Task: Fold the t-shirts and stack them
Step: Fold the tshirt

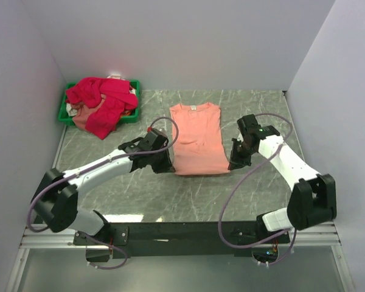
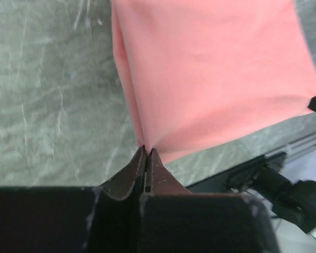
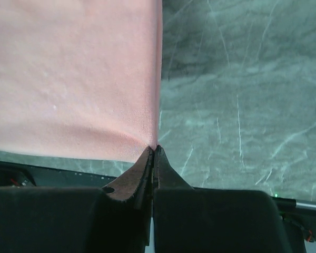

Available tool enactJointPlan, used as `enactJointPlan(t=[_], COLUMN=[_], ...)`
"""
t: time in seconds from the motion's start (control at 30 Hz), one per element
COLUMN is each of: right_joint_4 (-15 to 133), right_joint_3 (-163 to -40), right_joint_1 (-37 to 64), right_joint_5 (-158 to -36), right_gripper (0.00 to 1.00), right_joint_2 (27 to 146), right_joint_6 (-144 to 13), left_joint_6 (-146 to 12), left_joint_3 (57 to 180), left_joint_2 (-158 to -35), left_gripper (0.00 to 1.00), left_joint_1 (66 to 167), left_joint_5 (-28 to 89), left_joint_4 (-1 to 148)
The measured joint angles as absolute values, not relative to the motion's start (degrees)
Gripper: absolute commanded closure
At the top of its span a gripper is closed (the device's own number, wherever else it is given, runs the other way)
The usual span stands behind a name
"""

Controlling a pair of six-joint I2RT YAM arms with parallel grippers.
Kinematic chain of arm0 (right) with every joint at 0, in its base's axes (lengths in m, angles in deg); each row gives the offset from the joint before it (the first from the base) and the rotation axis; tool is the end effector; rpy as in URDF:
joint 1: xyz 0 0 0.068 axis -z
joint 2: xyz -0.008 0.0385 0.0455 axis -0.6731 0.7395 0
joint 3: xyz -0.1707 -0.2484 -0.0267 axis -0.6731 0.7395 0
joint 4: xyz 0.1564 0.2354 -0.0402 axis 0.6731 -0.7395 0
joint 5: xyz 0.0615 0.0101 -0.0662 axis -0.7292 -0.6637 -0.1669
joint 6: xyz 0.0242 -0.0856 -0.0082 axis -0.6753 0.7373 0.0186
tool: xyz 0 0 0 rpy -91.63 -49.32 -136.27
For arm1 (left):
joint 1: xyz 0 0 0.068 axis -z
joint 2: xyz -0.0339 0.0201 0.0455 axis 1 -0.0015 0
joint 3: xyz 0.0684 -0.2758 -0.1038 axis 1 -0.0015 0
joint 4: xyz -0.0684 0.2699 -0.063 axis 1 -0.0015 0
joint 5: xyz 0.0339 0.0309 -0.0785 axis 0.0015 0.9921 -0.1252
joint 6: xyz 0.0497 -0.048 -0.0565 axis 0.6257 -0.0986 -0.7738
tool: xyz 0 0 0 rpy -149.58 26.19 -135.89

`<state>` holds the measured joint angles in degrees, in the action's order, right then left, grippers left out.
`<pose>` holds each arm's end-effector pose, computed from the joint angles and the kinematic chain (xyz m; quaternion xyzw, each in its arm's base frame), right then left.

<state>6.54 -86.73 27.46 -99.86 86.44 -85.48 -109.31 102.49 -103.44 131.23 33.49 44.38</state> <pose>0.2789 0.0895 0.2199 0.0868 0.9815 0.1385 0.0998 0.2525 -0.2315 0.2148 -0.0885 0.9454 -0.2586 0.1776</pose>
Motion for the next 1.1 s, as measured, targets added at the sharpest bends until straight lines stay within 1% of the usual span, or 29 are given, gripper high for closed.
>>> enactJointPlan(t=[0.27, 0.6, 0.77, 1.1], right_joint_4=[1.1, -3.2, -3.7, -4.2], right_joint_3=[-87.1, -97.9, -102.8, -113.3], right_joint_1=[26.8, 26.7, 26.7, 28.6], right_joint_5=[-99.8, -97.5, -95.1, -92.1], right_gripper=[1.0, 1.0, 1.0, 1.0], right_joint_2=[77.8, 77.1, 80.6, 92.8], right_joint_6=[-86.9, -88.2, -88.3, -87.8], left_joint_6=[-111.6, -111.5, -110.1, -105.8], left_joint_3=[102.5, 107.2, 111.8, 119.7], left_joint_2=[-93.2, -93.3, -97.2, -106.9], left_gripper=[1.0, 1.0, 1.0, 1.0], left_joint_1=[132.0, 132.3, 132.0, 127.8], left_joint_5=[34.8, 36.0, 36.8, 37.0], left_joint_4=[39.7, 36.3, 36.4, 37.3])
